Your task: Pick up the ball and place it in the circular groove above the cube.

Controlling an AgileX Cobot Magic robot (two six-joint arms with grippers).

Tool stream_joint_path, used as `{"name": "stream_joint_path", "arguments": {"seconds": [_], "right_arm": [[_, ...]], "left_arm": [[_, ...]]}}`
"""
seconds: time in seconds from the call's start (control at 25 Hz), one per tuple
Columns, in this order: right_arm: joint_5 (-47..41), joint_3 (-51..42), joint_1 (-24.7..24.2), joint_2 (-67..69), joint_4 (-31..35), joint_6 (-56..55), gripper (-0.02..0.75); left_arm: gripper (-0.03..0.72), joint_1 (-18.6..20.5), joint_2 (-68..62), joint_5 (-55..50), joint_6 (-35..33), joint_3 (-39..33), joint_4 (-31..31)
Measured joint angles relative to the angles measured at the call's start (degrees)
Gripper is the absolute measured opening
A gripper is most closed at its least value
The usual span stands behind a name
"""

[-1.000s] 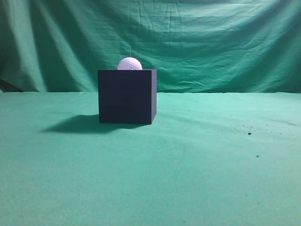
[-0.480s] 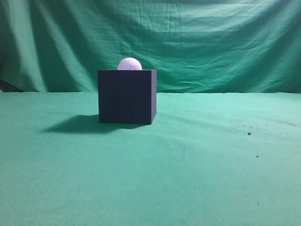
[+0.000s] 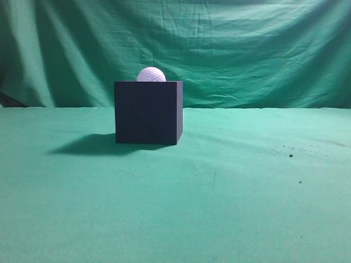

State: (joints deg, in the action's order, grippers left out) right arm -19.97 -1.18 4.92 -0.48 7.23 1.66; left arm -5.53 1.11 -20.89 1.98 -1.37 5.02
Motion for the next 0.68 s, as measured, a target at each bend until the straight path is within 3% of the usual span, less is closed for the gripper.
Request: {"name": "stream_joint_path", "arguments": {"seconds": [0.68], "right_arm": [[-2.2, -0.4, -0.6, -0.1, 1.1, 1.2, 0.000]], "left_arm": [[0.000, 0.0, 0.0, 0.0, 0.0, 0.0, 0.0]]}}
